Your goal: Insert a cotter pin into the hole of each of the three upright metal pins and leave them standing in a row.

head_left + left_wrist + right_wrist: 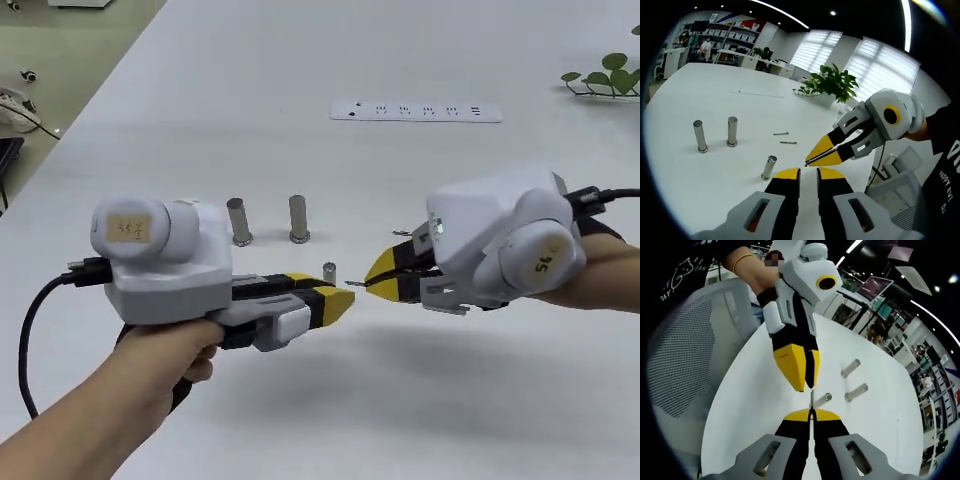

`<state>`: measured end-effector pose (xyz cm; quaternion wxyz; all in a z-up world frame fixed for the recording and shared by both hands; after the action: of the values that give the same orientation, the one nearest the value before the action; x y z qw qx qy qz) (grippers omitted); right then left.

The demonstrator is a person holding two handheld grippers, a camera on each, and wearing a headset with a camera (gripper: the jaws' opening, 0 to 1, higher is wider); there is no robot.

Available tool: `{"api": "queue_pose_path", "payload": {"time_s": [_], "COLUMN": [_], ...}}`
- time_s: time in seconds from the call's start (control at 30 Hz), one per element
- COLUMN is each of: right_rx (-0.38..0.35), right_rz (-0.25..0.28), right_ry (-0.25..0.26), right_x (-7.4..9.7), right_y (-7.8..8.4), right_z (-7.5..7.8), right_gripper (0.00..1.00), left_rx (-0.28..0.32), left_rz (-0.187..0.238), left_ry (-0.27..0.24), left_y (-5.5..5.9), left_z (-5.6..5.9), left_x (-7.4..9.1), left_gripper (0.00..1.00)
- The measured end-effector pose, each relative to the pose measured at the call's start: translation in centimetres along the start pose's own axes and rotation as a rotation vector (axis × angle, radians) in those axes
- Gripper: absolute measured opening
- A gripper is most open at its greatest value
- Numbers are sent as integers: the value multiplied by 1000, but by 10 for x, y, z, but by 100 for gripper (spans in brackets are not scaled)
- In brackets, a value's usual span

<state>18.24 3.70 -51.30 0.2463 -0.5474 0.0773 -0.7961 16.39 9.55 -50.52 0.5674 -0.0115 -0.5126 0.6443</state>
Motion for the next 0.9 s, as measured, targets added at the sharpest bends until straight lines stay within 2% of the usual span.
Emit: {"api": "queue_pose_path", "payload": {"time_s": [0.1,0.23,0.9], "right_rx": [9,17,33], "right_rz": [9,16,29], "right_ry": [5,7,23], "right_x": [2,3,8], "right_y": [-4,-8,-14], "right_z": [-1,-2,-4], "right_gripper": [0,0,0], "left_rx": [23,29,25], "left_rz": [27,37,54], "left_ry": [20,21,16], "left_y": [-2,-3,-4], "left_z": [2,3,4], "left_x": [0,-1,-2], "left_gripper": [5,2,0]}}
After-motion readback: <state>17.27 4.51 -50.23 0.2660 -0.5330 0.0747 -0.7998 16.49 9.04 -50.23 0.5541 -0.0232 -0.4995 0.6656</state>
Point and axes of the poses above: the centre of the closed fingertips' face, and the gripper's own axes: x roughly backward along the fingers, z roughly to its right, y roughly out of its underside, the point moved 3 cm from there along x, roughly backward along the fingers, and after that the axes turned 14 degrees about -z, right-handed, at the moved point
